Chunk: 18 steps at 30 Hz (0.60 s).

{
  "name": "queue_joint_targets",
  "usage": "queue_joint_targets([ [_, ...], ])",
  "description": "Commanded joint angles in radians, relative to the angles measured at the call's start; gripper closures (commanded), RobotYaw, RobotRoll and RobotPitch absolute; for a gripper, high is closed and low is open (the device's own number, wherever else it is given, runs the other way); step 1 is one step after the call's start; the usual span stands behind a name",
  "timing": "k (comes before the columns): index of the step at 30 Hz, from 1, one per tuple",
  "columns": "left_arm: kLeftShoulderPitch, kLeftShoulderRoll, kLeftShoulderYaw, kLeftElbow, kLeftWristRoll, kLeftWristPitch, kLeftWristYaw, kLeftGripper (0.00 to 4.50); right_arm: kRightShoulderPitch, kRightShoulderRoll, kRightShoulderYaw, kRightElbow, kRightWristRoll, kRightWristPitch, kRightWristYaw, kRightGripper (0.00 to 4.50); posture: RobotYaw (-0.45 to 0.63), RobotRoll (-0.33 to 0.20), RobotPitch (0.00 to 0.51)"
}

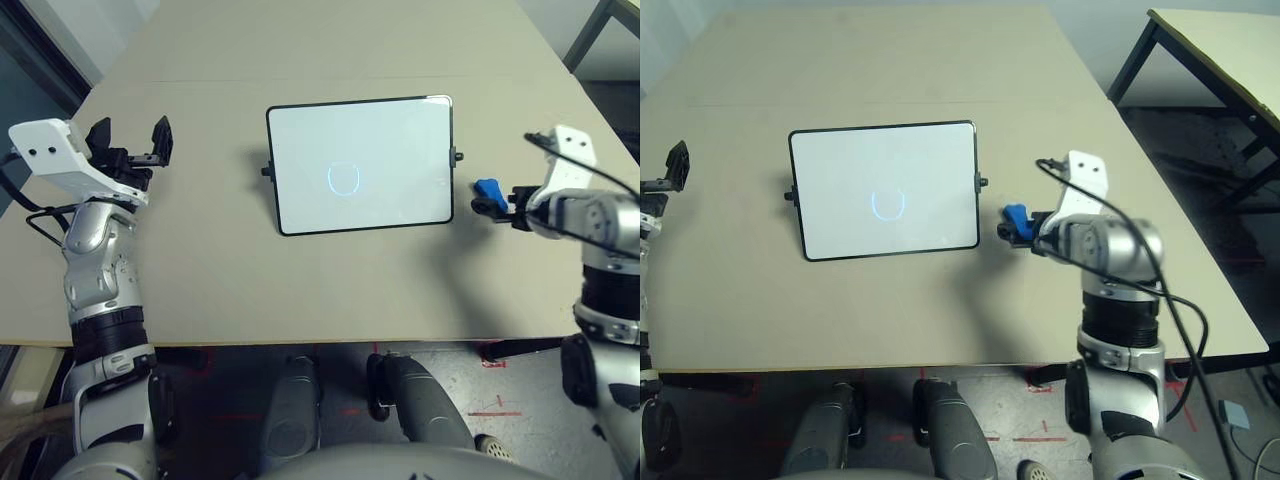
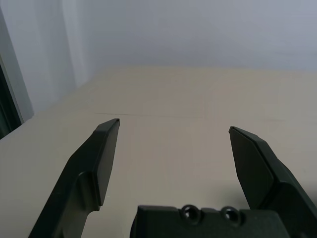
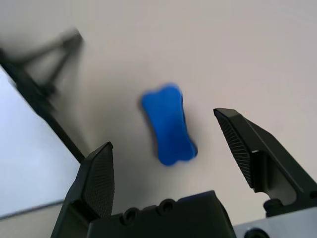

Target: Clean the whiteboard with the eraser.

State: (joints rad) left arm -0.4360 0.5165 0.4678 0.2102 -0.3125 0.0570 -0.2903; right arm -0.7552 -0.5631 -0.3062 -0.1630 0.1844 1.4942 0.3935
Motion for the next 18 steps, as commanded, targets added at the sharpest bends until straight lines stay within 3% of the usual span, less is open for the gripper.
queue_joint_targets([
  [1, -0.010, 0.015, 0.001, 0.049, 0.025, -0.048, 0.016, 0.00, 0.034, -0.001, -0.053, 0.114, -0.026, -0.419, -0.020, 0.02, 0.03, 0.000, 0.159],
  [4, -0.014, 0.024, 0.008, 0.085, 0.058, -0.125, 0.050, 0.00, 0.091, 0.028, -0.053, 0.292, -0.060, -0.836, -0.043, 0.02, 0.03, 0.000, 0.157],
  [10, 0.003, 0.028, 0.036, 0.181, 0.114, -0.282, 0.138, 0.00, 0.119, 0.072, -0.049, 0.780, -0.089, -1.435, -0.080, 0.02, 0.06, 0.000, 0.155],
  [14, 0.012, 0.026, 0.059, 0.276, 0.105, -0.319, 0.172, 0.00, 0.095, 0.071, -0.051, 1.037, -0.080, -1.642, -0.084, 0.02, 0.08, 0.000, 0.136],
  [18, 0.018, 0.031, 0.058, 0.357, 0.095, -0.330, 0.163, 0.00, 0.089, 0.069, -0.047, 1.158, -0.073, -1.730, -0.090, 0.02, 0.08, 0.000, 0.122],
])
